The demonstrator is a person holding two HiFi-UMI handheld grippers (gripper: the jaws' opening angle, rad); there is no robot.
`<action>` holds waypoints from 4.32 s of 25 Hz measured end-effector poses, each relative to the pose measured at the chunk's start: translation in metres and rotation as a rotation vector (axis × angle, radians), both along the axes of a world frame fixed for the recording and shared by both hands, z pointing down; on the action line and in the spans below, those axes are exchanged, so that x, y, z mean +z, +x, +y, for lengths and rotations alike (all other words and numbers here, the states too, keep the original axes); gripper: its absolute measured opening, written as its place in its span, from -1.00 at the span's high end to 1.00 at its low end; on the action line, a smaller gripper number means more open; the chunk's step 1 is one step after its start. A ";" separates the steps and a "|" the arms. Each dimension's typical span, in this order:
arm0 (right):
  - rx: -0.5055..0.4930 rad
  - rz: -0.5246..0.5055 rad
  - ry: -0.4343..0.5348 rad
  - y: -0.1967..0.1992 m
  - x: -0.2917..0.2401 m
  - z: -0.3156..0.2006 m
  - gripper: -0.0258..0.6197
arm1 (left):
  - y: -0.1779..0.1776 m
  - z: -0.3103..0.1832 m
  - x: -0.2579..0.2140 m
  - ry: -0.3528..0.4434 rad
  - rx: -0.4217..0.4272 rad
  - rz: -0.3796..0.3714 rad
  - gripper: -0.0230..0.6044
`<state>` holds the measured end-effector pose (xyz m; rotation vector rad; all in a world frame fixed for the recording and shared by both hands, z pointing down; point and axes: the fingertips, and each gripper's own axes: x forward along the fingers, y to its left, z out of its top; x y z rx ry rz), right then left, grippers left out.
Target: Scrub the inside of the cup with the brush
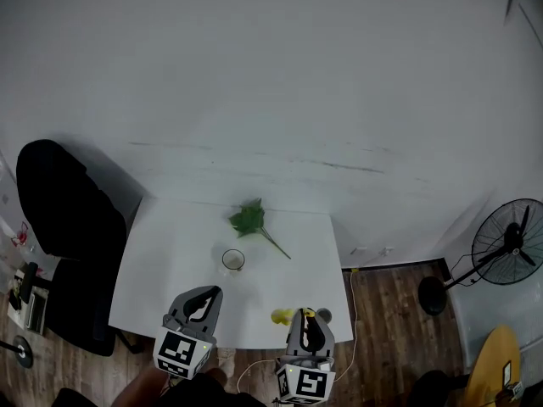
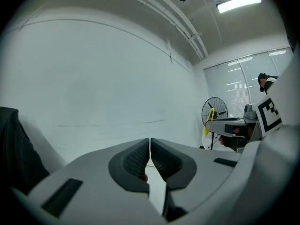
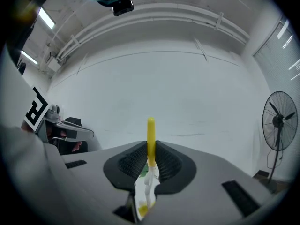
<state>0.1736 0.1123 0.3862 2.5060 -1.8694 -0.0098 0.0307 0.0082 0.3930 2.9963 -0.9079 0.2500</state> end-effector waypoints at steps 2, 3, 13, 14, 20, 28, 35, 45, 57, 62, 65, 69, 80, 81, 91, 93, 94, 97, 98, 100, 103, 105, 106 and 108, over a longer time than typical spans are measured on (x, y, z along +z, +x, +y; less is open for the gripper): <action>-0.002 -0.006 0.002 0.010 -0.002 -0.021 0.72 | 0.009 -0.020 0.000 0.000 -0.005 -0.006 0.84; -0.003 -0.008 0.002 0.015 -0.002 -0.031 0.72 | 0.013 -0.030 0.000 0.001 -0.007 -0.008 0.84; -0.090 0.005 -0.008 0.032 -0.002 -0.119 0.72 | 0.031 -0.105 0.012 -0.043 -0.054 -0.023 0.84; -0.100 0.008 -0.012 0.033 -0.002 -0.127 0.72 | 0.031 -0.112 0.012 -0.044 -0.061 -0.023 0.84; -0.175 0.007 -0.011 0.026 -0.006 -0.173 0.72 | 0.023 -0.145 0.016 -0.049 -0.123 -0.018 0.84; -0.292 -0.004 -0.021 0.000 -0.003 -0.218 0.72 | 0.004 -0.167 0.025 -0.081 -0.199 -0.024 0.84; -0.367 -0.015 -0.029 -0.018 0.002 -0.247 0.72 | -0.016 -0.183 0.032 -0.099 -0.270 -0.028 0.84; -0.435 -0.056 -0.102 -0.031 0.031 -0.274 0.72 | -0.025 -0.194 0.053 -0.136 -0.319 -0.040 0.84; -0.426 -0.079 -0.185 -0.023 0.064 -0.284 0.72 | -0.009 -0.192 0.098 -0.210 -0.276 -0.082 0.84; -0.419 -0.077 -0.171 -0.017 0.076 -0.287 0.72 | -0.002 -0.191 0.119 -0.242 -0.256 -0.114 0.84; -0.418 -0.081 -0.180 -0.015 0.083 -0.290 0.72 | 0.002 -0.192 0.124 -0.251 -0.245 -0.114 0.84; -0.414 -0.090 -0.204 -0.014 0.092 -0.294 0.72 | 0.004 -0.195 0.128 -0.257 -0.238 -0.114 0.84; -0.385 -0.120 -0.218 -0.006 0.115 -0.297 0.72 | 0.012 -0.199 0.151 -0.292 -0.210 -0.127 0.84; -0.384 -0.120 -0.215 -0.005 0.116 -0.298 0.72 | 0.013 -0.198 0.153 -0.296 -0.204 -0.127 0.84; -0.384 -0.112 -0.220 -0.005 0.117 -0.297 0.72 | 0.032 -0.183 0.192 -0.383 -0.131 -0.138 0.79; -0.386 -0.111 -0.225 -0.005 0.117 -0.297 0.72 | 0.039 -0.174 0.210 -0.419 -0.086 -0.171 0.43; -0.387 -0.112 -0.228 -0.006 0.117 -0.297 0.72 | 0.042 -0.171 0.219 -0.431 -0.070 -0.188 0.37; -0.389 -0.112 -0.232 -0.006 0.117 -0.296 0.72 | 0.048 -0.161 0.241 -0.445 -0.044 -0.237 0.28; -0.389 -0.111 -0.232 -0.006 0.117 -0.296 0.72 | 0.050 -0.158 0.246 -0.450 -0.037 -0.246 0.27; -0.390 -0.112 -0.231 -0.006 0.117 -0.296 0.72 | 0.055 -0.152 0.259 -0.469 -0.023 -0.253 0.24; -0.388 -0.114 -0.231 -0.006 0.117 -0.296 0.72 | 0.061 -0.148 0.274 -0.481 -0.007 -0.273 0.23; -0.385 -0.117 -0.228 -0.005 0.117 -0.296 0.72 | 0.063 -0.146 0.281 -0.485 -0.001 -0.289 0.23; -0.385 -0.118 -0.226 -0.005 0.117 -0.295 0.72 | 0.064 -0.145 0.284 -0.486 -0.001 -0.296 0.23; -0.384 -0.120 -0.227 -0.005 0.116 -0.295 0.72 | 0.066 -0.143 0.290 -0.488 -0.001 -0.306 0.23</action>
